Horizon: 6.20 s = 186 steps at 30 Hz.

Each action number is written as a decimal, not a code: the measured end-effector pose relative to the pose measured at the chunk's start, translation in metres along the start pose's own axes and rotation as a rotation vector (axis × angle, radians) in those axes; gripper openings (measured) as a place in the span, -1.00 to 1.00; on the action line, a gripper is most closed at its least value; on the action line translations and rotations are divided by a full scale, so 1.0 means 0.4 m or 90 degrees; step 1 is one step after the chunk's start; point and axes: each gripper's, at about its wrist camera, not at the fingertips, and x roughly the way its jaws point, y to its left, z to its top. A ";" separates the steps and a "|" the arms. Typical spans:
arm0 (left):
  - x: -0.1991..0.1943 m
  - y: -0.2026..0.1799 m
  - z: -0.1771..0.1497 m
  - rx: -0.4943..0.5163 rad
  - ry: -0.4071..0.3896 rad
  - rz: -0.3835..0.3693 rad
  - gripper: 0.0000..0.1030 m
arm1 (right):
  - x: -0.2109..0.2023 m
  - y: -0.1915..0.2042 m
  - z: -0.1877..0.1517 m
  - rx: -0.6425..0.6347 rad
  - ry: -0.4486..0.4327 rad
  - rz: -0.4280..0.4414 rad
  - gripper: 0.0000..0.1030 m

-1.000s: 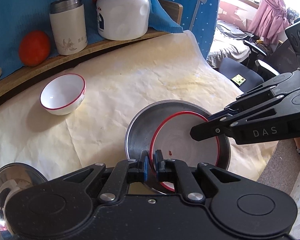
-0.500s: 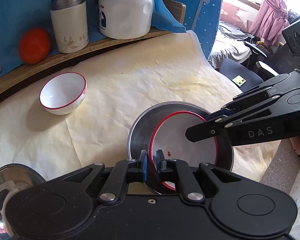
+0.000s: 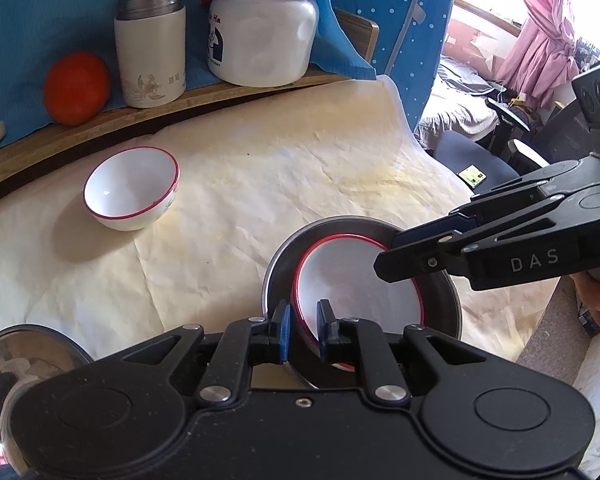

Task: Organize plates and bowls
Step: 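Lower the white bowl into the stainless bowl and open both tools, then move both tools toward the smaller white red-rimmed bowl, then grasp the small white bowl rim with left tool while right tool grasps it too, then lift the small white bowl with both tools and carry it over the nested bowls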

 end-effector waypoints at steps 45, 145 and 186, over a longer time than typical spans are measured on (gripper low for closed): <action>0.004 0.400 0.047 -0.327 -0.137 0.174 0.98 | 0.189 -0.027 0.220 0.061 -0.109 0.081 0.99; -0.093 0.073 -0.008 -0.179 -0.125 -0.020 -0.65 | -0.061 0.070 0.058 0.019 -0.093 0.019 -0.70; -0.036 -0.065 -0.049 -0.031 -0.027 0.046 -0.56 | -0.054 0.047 -0.049 0.011 -0.022 -0.009 -0.69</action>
